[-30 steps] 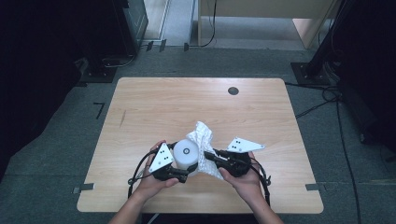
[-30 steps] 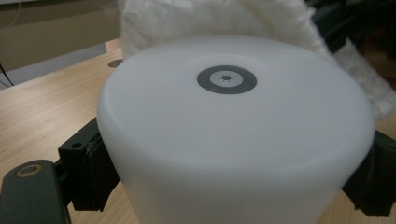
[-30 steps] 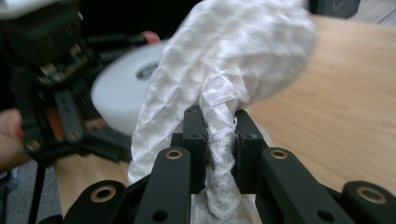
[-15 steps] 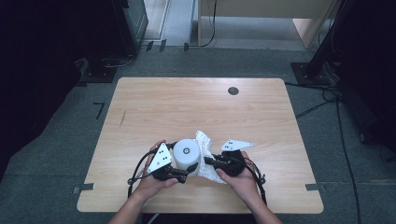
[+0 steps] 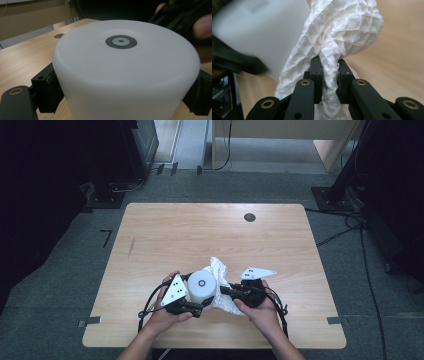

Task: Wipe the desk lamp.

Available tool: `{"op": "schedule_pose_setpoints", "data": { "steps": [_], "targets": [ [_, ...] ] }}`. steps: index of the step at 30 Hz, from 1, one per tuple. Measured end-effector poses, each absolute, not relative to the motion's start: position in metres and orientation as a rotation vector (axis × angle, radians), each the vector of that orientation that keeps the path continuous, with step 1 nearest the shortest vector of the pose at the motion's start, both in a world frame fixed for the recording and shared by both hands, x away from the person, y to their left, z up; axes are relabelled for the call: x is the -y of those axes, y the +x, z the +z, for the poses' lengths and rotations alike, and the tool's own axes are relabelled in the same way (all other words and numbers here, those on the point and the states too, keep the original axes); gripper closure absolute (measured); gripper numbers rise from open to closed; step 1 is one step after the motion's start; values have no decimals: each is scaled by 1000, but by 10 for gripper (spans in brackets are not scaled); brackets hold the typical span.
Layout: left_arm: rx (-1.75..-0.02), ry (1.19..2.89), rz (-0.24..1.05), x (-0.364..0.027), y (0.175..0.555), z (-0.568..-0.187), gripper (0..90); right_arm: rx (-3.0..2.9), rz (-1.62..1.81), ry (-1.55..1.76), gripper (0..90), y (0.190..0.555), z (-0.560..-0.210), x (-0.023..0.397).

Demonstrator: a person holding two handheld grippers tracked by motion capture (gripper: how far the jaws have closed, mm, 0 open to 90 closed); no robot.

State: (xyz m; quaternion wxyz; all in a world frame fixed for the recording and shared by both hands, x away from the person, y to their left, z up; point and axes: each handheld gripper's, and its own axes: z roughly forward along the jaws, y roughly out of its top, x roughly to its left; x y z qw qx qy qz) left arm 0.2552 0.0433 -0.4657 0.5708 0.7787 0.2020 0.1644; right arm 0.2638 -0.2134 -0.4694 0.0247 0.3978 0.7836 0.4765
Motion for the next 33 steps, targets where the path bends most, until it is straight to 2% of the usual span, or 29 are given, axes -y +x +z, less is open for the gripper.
{"op": "schedule_pose_setpoints", "data": {
  "steps": [5,17,20,26,33],
  "targets": [
    [-480,1826,393,-47,257,-467,87,-2499,1434,1300,786,270,-486,209],
    [-503,1891,438,-42,262,-480,87,-2227,1630,1239,788,264,-448,243],
    [-484,1910,443,-40,262,-484,86,-2202,1633,1242,788,265,-446,248],
    [-485,1905,365,-44,267,-487,84,-2204,1620,1250,788,266,-449,248],
    [-563,1884,368,-46,263,-486,65,-2206,1610,1245,788,266,-449,248]
  ]
}}
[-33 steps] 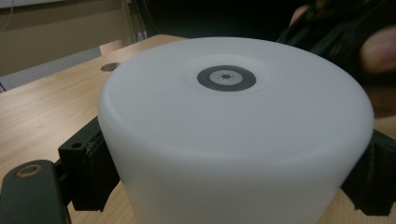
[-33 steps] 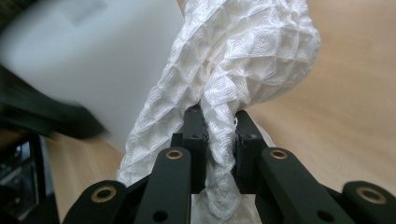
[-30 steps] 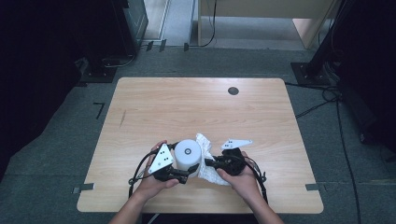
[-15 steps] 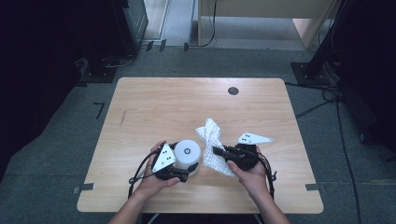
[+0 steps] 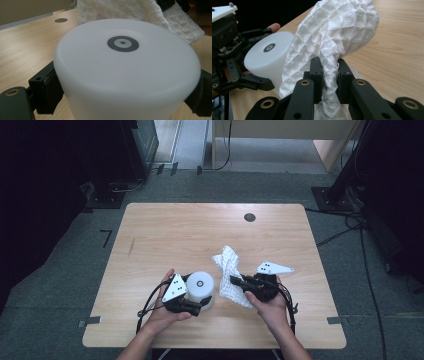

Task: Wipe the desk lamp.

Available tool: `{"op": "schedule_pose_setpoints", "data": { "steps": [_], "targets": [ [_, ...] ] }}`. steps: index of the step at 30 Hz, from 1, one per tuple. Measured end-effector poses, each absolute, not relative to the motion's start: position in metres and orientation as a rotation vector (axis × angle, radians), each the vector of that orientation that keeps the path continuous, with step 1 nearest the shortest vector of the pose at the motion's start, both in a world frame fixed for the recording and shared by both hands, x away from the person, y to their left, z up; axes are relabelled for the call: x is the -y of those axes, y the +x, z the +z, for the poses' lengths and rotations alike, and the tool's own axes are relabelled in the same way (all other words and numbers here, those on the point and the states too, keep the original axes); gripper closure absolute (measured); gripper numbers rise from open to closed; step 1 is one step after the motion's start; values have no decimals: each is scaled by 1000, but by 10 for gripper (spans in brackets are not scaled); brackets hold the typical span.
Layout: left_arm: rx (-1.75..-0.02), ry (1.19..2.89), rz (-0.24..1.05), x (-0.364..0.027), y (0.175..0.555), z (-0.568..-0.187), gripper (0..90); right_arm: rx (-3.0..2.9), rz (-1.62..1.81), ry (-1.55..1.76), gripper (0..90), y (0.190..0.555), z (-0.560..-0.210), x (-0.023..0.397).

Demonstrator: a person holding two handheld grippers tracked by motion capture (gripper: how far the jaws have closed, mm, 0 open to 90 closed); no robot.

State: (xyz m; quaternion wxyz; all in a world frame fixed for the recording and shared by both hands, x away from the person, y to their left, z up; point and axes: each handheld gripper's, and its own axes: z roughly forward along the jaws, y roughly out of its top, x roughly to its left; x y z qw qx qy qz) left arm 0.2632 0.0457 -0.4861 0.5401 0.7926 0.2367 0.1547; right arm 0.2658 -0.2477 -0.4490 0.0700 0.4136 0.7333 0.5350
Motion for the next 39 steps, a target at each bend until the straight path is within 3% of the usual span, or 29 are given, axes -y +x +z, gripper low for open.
{"op": "schedule_pose_setpoints", "data": {
  "steps": [10,17,25,31,39],
  "targets": [
    [-792,1823,525,-23,243,-481,29,-2207,1598,1260,788,266,-452,249],
    [-893,1839,544,-17,242,-486,56,-2208,1594,1252,787,266,-451,248],
    [-773,1877,521,-30,255,-483,83,-2208,1637,1203,787,263,-447,247],
    [-626,1831,365,-53,271,-476,84,-2221,1692,1094,786,253,-432,238],
    [-466,1886,324,-42,261,-473,84,-2237,1644,964,785,238,-423,215]
  ]
}}
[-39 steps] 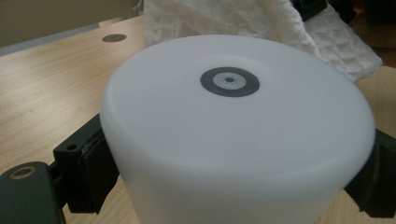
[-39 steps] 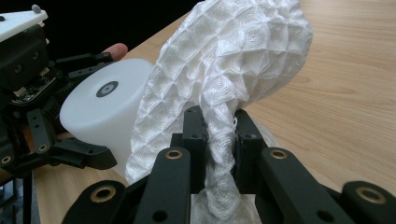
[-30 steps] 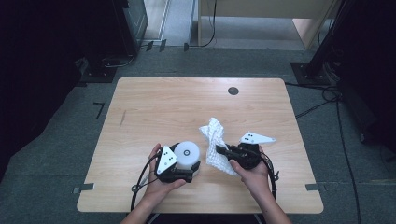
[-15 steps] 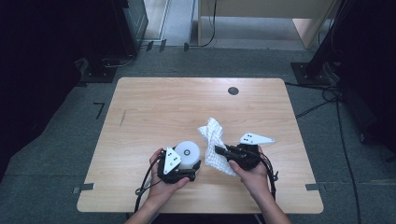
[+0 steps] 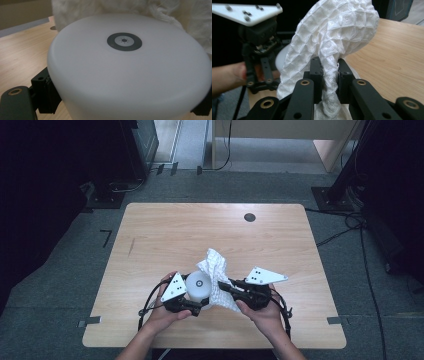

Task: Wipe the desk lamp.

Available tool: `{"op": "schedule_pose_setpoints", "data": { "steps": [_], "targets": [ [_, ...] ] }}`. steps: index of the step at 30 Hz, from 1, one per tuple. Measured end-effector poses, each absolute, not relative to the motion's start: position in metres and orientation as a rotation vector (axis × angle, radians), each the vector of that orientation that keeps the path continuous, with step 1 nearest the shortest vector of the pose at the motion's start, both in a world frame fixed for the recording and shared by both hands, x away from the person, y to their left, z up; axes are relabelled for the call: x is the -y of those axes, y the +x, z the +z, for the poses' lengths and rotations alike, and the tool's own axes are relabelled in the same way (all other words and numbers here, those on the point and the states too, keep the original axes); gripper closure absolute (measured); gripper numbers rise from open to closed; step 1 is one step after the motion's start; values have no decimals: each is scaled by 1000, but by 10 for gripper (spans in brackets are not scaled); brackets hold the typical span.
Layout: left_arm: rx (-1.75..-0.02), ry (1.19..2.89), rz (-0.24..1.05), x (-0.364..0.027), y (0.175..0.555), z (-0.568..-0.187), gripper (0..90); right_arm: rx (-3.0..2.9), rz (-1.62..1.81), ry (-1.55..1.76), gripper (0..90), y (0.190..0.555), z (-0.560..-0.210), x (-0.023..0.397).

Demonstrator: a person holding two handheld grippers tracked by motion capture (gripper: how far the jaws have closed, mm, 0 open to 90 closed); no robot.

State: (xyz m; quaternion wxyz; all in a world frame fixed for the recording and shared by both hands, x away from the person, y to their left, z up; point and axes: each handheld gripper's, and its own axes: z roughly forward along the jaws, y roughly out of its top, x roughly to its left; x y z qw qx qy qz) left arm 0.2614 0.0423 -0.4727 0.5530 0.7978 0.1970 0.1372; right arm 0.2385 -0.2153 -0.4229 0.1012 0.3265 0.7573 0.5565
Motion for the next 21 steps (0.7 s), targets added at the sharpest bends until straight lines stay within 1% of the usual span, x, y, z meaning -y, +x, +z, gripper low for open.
{"op": "schedule_pose_setpoints", "data": {
  "steps": [4,9,12,14,19,21],
  "targets": [
    [-452,1877,315,-43,261,-470,84,-2261,1599,974,785,242,-434,214],
    [-447,1855,312,-45,260,-465,85,-2359,1448,1018,786,252,-457,211],
    [-448,1864,315,-46,261,-466,85,-2382,1414,1046,786,256,-463,211],
    [-450,1876,324,-45,261,-467,85,-2359,1428,1040,786,254,-459,212],
    [-440,1888,319,-42,260,-468,84,-2260,1540,957,786,243,-430,217],
    [-439,1887,320,-40,259,-467,84,-2262,1532,956,786,241,-428,217]
  ]
}}
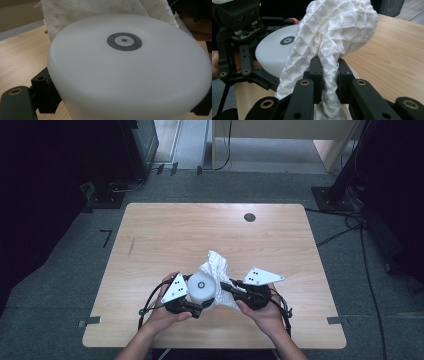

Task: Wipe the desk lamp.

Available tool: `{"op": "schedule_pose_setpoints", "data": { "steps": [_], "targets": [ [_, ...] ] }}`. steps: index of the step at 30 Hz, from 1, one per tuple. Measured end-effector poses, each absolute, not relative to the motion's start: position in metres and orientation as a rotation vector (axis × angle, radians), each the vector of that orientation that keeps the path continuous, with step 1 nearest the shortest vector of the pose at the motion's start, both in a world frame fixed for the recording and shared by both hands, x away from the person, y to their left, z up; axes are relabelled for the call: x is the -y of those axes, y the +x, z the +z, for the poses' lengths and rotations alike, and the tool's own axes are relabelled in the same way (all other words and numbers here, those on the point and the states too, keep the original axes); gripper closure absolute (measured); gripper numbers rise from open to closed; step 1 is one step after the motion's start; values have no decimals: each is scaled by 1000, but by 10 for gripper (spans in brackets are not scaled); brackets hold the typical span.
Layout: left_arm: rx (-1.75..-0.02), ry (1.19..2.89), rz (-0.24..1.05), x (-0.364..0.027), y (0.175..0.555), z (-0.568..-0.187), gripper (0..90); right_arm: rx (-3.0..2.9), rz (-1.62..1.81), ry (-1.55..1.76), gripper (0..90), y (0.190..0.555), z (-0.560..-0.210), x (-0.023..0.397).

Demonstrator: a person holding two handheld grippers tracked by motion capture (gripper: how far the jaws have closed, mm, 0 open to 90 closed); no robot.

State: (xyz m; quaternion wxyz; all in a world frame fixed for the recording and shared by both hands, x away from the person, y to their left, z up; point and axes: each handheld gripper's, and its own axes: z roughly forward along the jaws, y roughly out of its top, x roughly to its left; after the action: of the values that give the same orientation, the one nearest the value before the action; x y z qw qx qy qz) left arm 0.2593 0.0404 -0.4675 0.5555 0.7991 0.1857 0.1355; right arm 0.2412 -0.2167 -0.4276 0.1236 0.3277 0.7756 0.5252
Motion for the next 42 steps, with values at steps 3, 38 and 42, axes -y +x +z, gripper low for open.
{"op": "schedule_pose_setpoints", "data": {
  "steps": [3,38,42],
  "targets": [
    [-438,1886,318,-40,259,-467,84,-2320,1458,1001,786,247,-444,213],
    [-471,1926,344,-38,264,-477,84,-2347,1286,1033,789,255,-463,212],
    [-456,1953,363,-34,264,-480,84,-2324,1300,1053,789,256,-460,217]
  ]
}}
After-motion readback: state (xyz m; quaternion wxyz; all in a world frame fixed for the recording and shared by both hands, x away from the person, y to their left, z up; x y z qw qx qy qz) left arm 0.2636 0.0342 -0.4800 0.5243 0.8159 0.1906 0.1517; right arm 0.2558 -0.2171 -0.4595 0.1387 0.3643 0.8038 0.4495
